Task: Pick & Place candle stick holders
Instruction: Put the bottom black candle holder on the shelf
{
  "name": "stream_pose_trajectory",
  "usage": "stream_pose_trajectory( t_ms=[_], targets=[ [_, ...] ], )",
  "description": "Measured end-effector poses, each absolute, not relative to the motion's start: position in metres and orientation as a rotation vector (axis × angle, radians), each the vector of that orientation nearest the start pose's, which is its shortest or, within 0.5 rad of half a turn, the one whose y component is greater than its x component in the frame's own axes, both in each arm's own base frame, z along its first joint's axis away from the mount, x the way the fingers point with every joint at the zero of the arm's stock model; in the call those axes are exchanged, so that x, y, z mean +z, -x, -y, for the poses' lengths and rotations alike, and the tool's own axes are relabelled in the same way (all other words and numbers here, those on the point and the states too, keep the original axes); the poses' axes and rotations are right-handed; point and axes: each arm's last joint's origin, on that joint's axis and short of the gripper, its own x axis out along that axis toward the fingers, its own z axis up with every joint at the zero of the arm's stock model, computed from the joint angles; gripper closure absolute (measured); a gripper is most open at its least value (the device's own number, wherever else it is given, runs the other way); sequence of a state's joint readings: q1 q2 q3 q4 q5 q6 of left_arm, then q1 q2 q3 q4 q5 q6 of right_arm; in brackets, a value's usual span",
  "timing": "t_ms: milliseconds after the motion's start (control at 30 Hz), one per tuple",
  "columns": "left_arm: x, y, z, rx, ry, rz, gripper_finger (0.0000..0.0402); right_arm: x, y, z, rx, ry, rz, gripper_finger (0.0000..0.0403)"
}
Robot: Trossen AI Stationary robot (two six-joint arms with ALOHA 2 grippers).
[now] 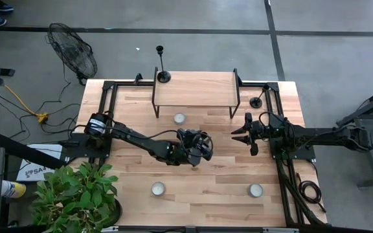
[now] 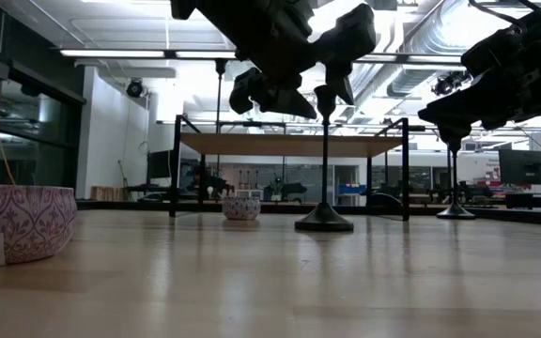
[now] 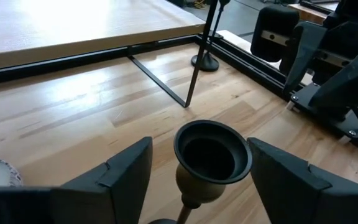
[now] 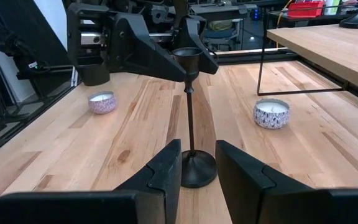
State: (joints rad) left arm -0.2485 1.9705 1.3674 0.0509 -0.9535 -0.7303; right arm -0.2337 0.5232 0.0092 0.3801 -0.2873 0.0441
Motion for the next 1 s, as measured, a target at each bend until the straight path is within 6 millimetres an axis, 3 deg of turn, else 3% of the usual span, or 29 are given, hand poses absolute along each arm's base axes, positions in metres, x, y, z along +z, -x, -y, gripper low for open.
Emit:
stream_pose_trajectory(
  t_ms=[433,700,1000],
  targets=[
    [0.213,-0.423,0.083,0.811,0.37,-0.185,0.0294,0.155,-0.127,0.022,0.05,-0.078,-0.13,0.0307],
    [0.222,-0.425,0.083,0.827,0.313,-0.178,0.0278,0.154,-0.127,0.022,0.051,-0.079,-0.131,0.0307],
    [0.269,-0.438,0.086,0.818,0.138,-0.154,0.0272,0.154,-0.127,0.022,0.051,-0.079,-0.132,0.0307]
  ],
)
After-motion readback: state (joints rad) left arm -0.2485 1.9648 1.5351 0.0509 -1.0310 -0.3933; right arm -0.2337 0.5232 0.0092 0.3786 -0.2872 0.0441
